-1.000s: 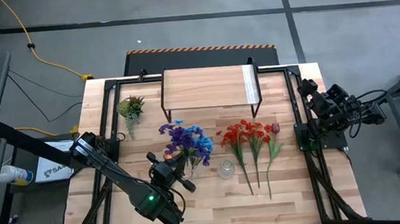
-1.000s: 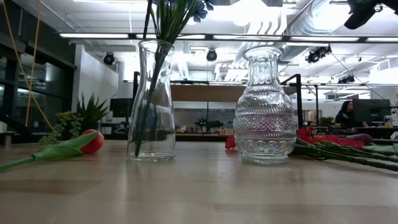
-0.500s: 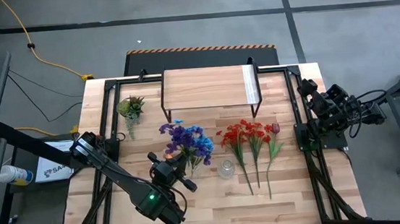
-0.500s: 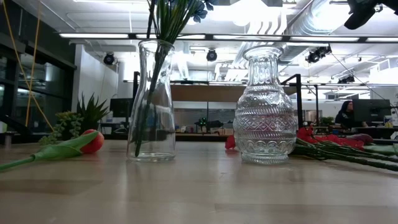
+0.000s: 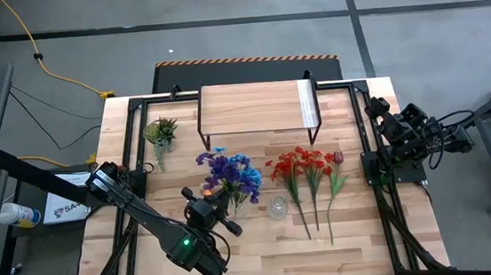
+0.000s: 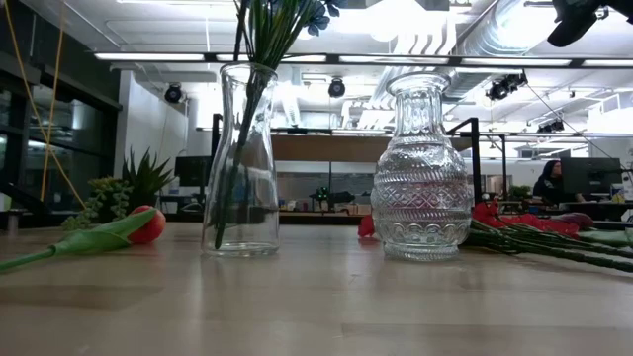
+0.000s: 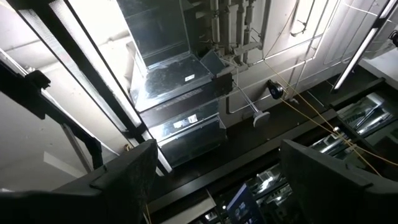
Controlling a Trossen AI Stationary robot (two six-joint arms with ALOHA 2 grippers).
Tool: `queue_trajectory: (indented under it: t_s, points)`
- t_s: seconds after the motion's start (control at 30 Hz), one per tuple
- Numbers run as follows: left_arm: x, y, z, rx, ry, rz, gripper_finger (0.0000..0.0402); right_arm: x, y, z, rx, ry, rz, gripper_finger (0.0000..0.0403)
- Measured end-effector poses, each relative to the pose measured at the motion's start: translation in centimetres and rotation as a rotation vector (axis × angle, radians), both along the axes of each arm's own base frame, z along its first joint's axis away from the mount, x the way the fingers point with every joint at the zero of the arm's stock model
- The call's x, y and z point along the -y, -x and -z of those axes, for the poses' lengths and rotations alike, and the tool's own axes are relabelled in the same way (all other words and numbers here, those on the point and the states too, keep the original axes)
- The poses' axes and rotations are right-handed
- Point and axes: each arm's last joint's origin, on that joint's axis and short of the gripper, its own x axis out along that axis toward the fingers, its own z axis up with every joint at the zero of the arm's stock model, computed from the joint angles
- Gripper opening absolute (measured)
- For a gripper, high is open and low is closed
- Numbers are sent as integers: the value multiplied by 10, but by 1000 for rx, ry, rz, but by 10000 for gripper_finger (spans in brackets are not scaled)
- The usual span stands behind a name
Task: Pick and place flowers into a vace then onto a shelf
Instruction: Put the purple flowers into the left transparent flower vase
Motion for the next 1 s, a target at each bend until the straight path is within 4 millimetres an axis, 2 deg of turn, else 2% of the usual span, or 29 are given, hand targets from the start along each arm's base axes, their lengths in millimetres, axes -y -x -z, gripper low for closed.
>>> queue_trajectory:
  t_s: [0.33, 1.0]
  points:
    - [7, -8, 15, -13, -4, 0, 44, 0, 0, 0, 2, -10, -15, 328]
    - [7, -7, 19, -101, 39, -11, 44, 0, -1, 0, 4, -21, -38, 328]
